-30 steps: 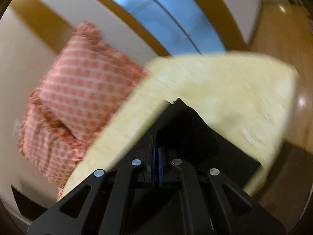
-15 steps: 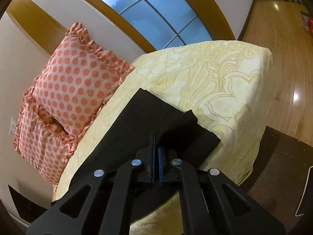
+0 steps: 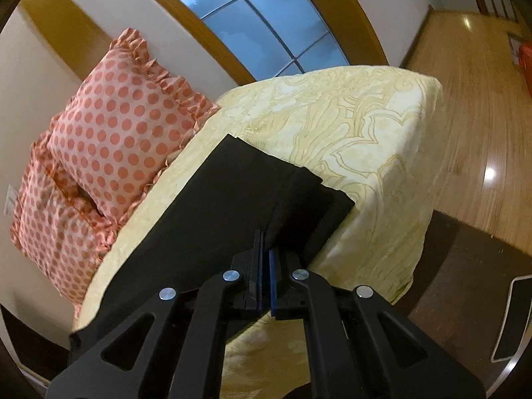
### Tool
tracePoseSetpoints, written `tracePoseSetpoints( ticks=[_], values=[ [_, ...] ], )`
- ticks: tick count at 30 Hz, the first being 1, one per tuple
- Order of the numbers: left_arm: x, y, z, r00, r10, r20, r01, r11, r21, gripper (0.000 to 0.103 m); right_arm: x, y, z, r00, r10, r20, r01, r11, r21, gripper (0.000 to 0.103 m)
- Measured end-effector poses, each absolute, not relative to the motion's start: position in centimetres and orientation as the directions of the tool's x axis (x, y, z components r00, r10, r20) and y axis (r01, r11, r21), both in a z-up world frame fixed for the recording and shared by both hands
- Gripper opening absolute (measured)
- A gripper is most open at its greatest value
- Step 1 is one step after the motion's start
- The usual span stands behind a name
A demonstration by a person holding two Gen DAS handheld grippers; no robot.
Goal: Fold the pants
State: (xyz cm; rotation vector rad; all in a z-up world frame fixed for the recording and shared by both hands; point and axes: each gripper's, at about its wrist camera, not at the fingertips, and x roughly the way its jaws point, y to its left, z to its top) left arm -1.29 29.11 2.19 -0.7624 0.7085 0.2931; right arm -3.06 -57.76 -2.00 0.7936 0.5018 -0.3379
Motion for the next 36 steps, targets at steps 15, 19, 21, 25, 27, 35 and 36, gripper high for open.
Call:
tracePoseSetpoints(
  ticks=[15, 19, 21, 25, 27, 35, 36],
  values=[
    [-2.8, 23.7, 7.4, 0.822, 0.09, -0.562, -0.394, 0.802, -0.448, 0.077, 0.0, -51.6, 6.0, 0.875, -0.153, -0.459, 0.358, 0.844, 0.401, 0.054],
    [1.5, 17.7, 6.3, 0.803, -0.11, -0.586, -0.194, 0.881, -0.431, 0.08, 7.1, -40.4, 7.7, 0.821, 0.292, -0.49, -0.112, 0.925, 0.364, 0.054],
    [3.5, 14.9, 5.2, 0.764, -0.188, -0.617, -0.119, 0.899, -0.422, 0.08, 9.9, -34.4, 7.7, 0.742, 0.409, -0.531, -0.278, 0.909, 0.311, 0.054],
    [5.3, 11.5, 3.7, 0.719, -0.249, -0.649, -0.047, 0.914, -0.404, 0.085, 14.0, -24.4, 6.8, 0.614, 0.499, -0.612, -0.489, 0.849, 0.202, 0.053],
    [5.6, 10.4, 3.4, 0.716, -0.211, -0.665, -0.043, 0.938, -0.343, 0.088, 15.8, -21.2, 6.0, 0.57, 0.499, -0.653, -0.534, 0.829, 0.167, 0.052],
    [5.5, 9.1, 2.8, 0.732, -0.198, -0.652, 0.008, 0.959, -0.283, 0.097, 18.7, -15.3, 2.1, 0.458, 0.395, -0.796, -0.63, 0.776, 0.023, 0.051],
    [5.4, 9.1, 2.7, 0.734, -0.2, -0.649, 0.013, 0.96, -0.281, 0.098, 18.5, -15.2, 2.0, 0.461, 0.385, -0.8, -0.635, 0.773, 0.007, 0.045]
  ],
)
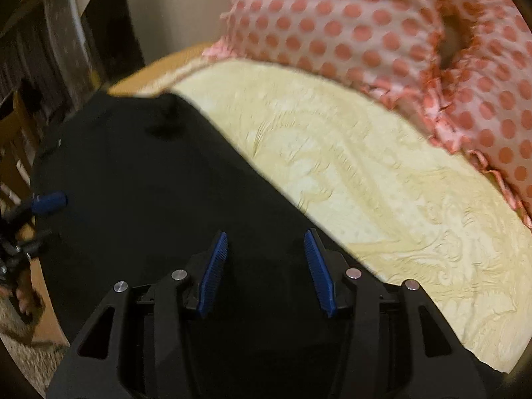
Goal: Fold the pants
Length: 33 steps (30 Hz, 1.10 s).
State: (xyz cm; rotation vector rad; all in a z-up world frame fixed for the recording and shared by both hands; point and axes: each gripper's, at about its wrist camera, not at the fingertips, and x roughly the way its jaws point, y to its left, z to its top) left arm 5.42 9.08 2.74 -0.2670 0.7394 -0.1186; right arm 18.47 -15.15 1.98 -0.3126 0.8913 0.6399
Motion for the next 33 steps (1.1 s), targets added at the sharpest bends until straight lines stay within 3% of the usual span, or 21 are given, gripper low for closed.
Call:
tracePoseSetpoints(
  ticks=[2, 9, 10, 12, 14, 18, 23, 28, 33],
  values=[
    [5.6, 9.0, 2.7, 0.738, -0.203, -0.643, 0.021, 0.96, -0.28, 0.101, 18.5, -15.1, 1.5, 0.508, 0.332, -0.795, -0.61, 0.79, -0.061, 0.037],
    [5.8, 8.5, 2.5, 0.751, -0.176, -0.636, 0.027, 0.971, -0.236, 0.101, 19.6, -18.0, 2.1, 0.583, 0.269, -0.767, -0.48, 0.876, -0.058, 0.039],
    [5.7, 8.5, 2.4, 0.754, -0.174, -0.634, 0.031, 0.973, -0.23, 0.101, 19.2, -18.9, 2.7, 0.6, 0.269, -0.753, -0.46, 0.886, -0.051, 0.042],
    [5.6, 8.3, 2.4, 0.759, -0.169, -0.629, 0.035, 0.975, -0.219, 0.101, 17.7, -21.7, 3.9, 0.654, 0.259, -0.711, -0.386, 0.922, -0.019, 0.073],
    [5.6, 8.3, 2.3, 0.764, -0.164, -0.625, 0.036, 0.977, -0.212, 0.101, 15.3, -27.2, 5.1, 0.725, 0.206, -0.658, -0.247, 0.968, 0.031, 0.081],
    [5.6, 8.2, 2.2, 0.769, -0.163, -0.618, 0.043, 0.978, -0.205, 0.101, 10.2, -40.2, 5.8, 0.788, -0.043, -0.614, 0.135, 0.986, 0.103, 0.081],
    [5.5, 8.1, 2.2, 0.774, -0.157, -0.613, 0.044, 0.98, -0.196, 0.101, 2.7, -55.8, 3.8, 0.691, -0.339, -0.638, 0.563, 0.807, 0.18, 0.081],
    [5.6, 7.9, 2.2, 0.77, -0.139, -0.623, 0.033, 0.983, -0.178, 0.101, -1.7, -61.3, 0.9, 0.683, -0.323, -0.655, 0.628, 0.718, 0.301, 0.078],
    [5.8, 7.8, 2.3, 0.765, -0.128, -0.632, 0.021, 0.984, -0.175, 0.101, -2.5, -58.7, 0.0, 0.717, -0.311, -0.624, 0.576, 0.768, 0.279, 0.076]
  ],
)
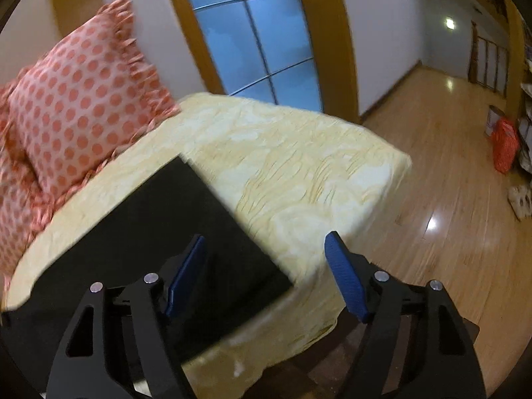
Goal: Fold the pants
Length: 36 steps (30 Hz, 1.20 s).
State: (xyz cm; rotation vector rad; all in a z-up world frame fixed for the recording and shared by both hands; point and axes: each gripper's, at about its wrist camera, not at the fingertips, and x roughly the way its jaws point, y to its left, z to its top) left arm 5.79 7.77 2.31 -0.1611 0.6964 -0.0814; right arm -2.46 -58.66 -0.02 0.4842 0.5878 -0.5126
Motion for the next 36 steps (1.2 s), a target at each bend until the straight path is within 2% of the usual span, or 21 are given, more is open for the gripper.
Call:
tracePoseSetpoints(
  ticks=[5, 7, 10, 14, 16, 18, 20, 23, 27, 30, 32, 34, 36],
  values=[
    [5.9, 7.6, 2.3, 0.761, -0.116, -0.638, 0.013, 0.986, -0.164, 0.101, -4.0, -54.3, -0.5, 0.789, -0.249, -0.561, 0.471, 0.832, 0.294, 0.075],
    [6.1, 7.5, 2.3, 0.758, -0.107, -0.644, 0.009, 0.988, -0.154, 0.101, -4.1, -52.4, -0.3, 0.843, -0.159, -0.514, 0.369, 0.866, 0.338, 0.071],
    [6.2, 7.4, 2.3, 0.755, -0.105, -0.647, 0.006, 0.988, -0.153, 0.101, -3.3, -51.7, -0.1, 0.846, -0.167, -0.507, 0.37, 0.869, 0.33, 0.069],
    [6.0, 7.8, 2.4, 0.758, -0.134, -0.638, 0.016, 0.982, -0.186, 0.101, -3.5, -55.5, -1.0, 0.865, -0.156, -0.476, 0.424, 0.735, 0.529, 0.048],
    [5.9, 8.1, 2.4, 0.763, -0.15, -0.629, 0.023, 0.978, -0.205, 0.101, -3.5, -56.9, -1.5, 0.87, -0.162, -0.466, 0.441, 0.678, 0.588, 0.039],
    [5.8, 8.2, 2.4, 0.766, -0.163, -0.621, 0.025, 0.974, -0.225, 0.101, -3.7, -57.7, -2.1, 0.873, -0.166, -0.459, 0.452, 0.631, 0.631, 0.022],
    [5.5, 8.4, 2.4, 0.771, -0.178, -0.611, 0.031, 0.969, -0.243, 0.101, -3.5, -58.0, -2.3, 0.867, -0.173, -0.467, 0.465, 0.619, 0.633, 0.011],
    [5.3, 8.5, 2.3, 0.775, -0.189, -0.603, 0.042, 0.968, -0.249, 0.101, -3.2, -57.2, -1.6, 0.863, -0.189, -0.469, 0.468, 0.648, 0.6, 0.006],
    [5.2, 8.6, 2.2, 0.78, -0.195, -0.594, 0.046, 0.965, -0.257, 0.101, -1.8, -53.5, 2.3, 0.905, -0.156, -0.395, 0.367, 0.754, 0.544, 0.005],
    [5.0, 8.6, 2.1, 0.785, -0.196, -0.588, 0.045, 0.964, -0.261, 0.101, 0.9, -48.0, 6.4, 0.952, -0.022, -0.307, 0.184, 0.84, 0.51, 0.005],
    [4.9, 8.6, 2.0, 0.789, -0.195, -0.583, 0.045, 0.964, -0.262, 0.101, 3.2, -42.6, 8.9, 0.96, 0.124, -0.251, 0.012, 0.877, 0.48, 0.005],
    [4.8, 8.6, 2.0, 0.791, -0.196, -0.579, 0.043, 0.962, -0.268, 0.101, 5.6, -36.1, 10.4, 0.924, 0.306, -0.229, -0.181, 0.877, 0.445, 0.005],
    [4.8, 8.7, 2.1, 0.793, -0.197, -0.577, 0.035, 0.959, -0.28, 0.101, 7.2, -29.8, 10.3, 0.851, 0.46, -0.253, -0.334, 0.846, 0.416, 0.005]
  ],
)
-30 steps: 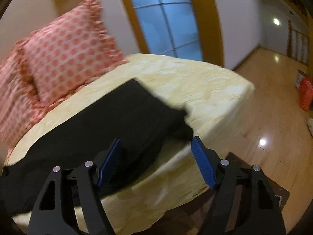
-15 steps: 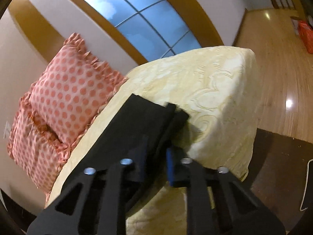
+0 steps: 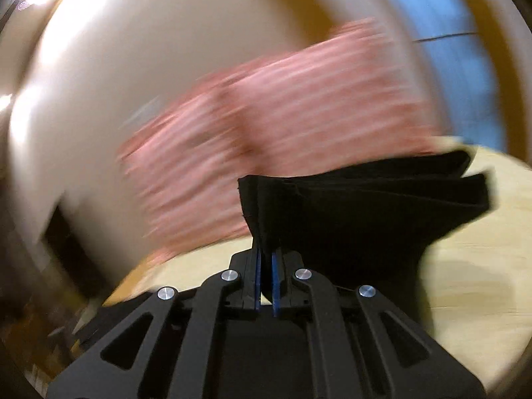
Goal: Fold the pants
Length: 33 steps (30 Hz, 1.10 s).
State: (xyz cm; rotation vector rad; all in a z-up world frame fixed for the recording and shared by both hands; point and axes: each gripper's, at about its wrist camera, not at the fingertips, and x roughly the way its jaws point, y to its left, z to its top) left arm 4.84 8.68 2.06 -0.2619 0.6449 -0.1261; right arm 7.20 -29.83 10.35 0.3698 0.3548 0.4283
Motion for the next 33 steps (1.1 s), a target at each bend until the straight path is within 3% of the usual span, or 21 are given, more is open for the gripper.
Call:
tracePoseSetpoints(
  ticks=[3, 5, 7, 16, 20, 25, 29, 31, 33],
  values=[
    [4.7, 8.9, 2.2, 0.789, -0.207, -0.579, 0.028, 0.953, -0.302, 0.101, 9.2, -18.3, 6.1, 0.641, 0.617, -0.456, -0.529, 0.786, 0.32, 0.005],
    [4.3, 9.1, 2.5, 0.781, -0.227, -0.582, 0.038, 0.947, -0.318, 0.101, 9.5, -14.2, 2.5, 0.55, 0.608, -0.573, -0.564, 0.776, 0.283, 0.005],
    [3.6, 9.4, 2.7, 0.777, -0.242, -0.582, 0.051, 0.944, -0.326, 0.101, 9.8, -13.2, 0.5, 0.514, 0.595, -0.618, -0.55, 0.781, 0.295, 0.004],
    [2.1, 12.9, 2.8, 0.797, -0.242, -0.553, -0.009, 0.911, -0.412, 0.101, 9.6, -12.8, 2.8, 0.594, 0.616, -0.518, -0.536, 0.783, 0.316, 0.005],
    [2.2, 12.6, 2.6, 0.795, -0.231, -0.56, -0.015, 0.917, -0.398, 0.101, 8.5, -9.5, 2.4, 0.588, 0.583, -0.56, -0.594, 0.782, 0.191, 0.005],
    [2.0, 12.3, 2.5, 0.8, -0.222, -0.557, -0.014, 0.922, -0.387, 0.101, 8.0, -8.3, 1.3, 0.579, 0.592, -0.56, -0.606, 0.772, 0.189, 0.005],
    [1.9, 12.3, 2.7, 0.801, -0.223, -0.556, -0.02, 0.918, -0.397, 0.101, 6.6, -6.8, -0.6, 0.589, 0.532, -0.609, -0.639, 0.767, 0.053, 0.006],
    [1.7, 12.6, 2.9, 0.8, -0.238, -0.55, -0.016, 0.909, -0.416, 0.101, 5.0, -6.2, -0.8, 0.61, 0.51, -0.607, -0.673, 0.737, -0.058, 0.012],
    [1.5, 13.2, 3.4, 0.802, -0.26, -0.538, -0.009, 0.895, -0.446, 0.101, 4.0, -6.1, -0.7, 0.584, 0.529, -0.616, -0.715, 0.694, -0.081, 0.03]
  ],
)
